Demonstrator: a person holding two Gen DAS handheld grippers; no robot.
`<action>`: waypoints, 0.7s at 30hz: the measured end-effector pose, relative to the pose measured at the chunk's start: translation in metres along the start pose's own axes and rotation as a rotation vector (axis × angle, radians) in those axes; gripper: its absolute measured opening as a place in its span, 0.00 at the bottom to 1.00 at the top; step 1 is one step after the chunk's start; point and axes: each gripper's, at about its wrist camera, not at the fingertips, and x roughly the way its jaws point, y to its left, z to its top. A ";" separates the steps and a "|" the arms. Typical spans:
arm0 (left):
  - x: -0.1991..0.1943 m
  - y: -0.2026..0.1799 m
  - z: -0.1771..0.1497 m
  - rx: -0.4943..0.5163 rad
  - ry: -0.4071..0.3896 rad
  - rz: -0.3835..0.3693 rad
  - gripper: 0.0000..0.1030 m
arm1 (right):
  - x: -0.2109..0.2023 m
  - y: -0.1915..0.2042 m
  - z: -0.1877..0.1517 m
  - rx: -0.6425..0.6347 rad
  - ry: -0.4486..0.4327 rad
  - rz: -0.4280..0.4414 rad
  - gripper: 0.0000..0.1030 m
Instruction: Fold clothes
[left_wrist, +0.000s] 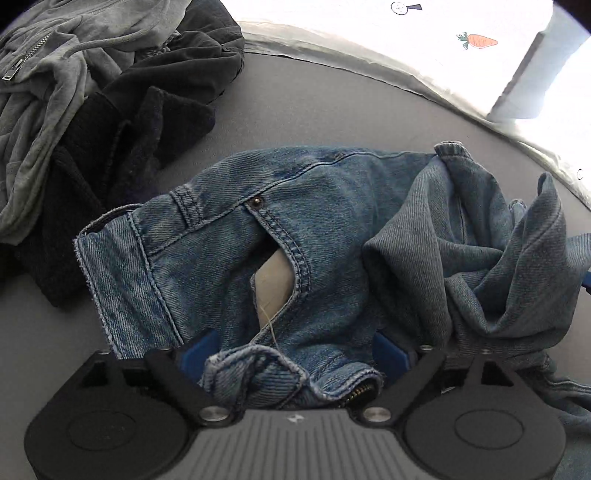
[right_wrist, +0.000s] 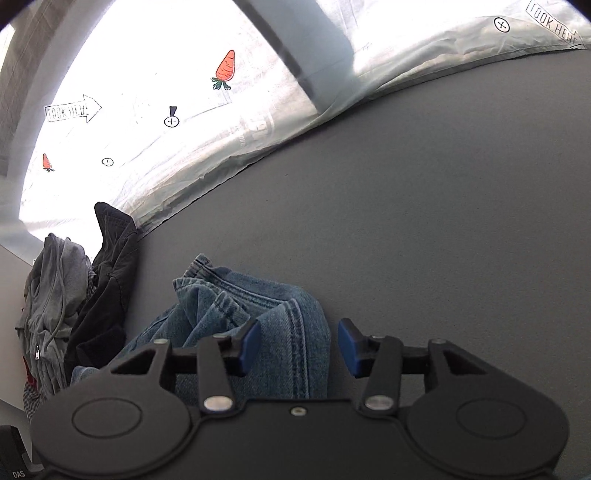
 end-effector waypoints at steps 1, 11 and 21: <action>0.003 0.000 0.000 0.005 0.001 -0.001 0.94 | 0.006 -0.003 0.001 0.014 0.011 -0.004 0.49; 0.012 -0.017 -0.002 0.054 -0.001 0.117 1.00 | 0.033 -0.009 0.000 0.084 0.127 0.118 0.29; 0.003 -0.018 -0.017 0.042 -0.080 0.129 1.00 | -0.124 0.028 -0.005 -0.332 -0.360 0.020 0.06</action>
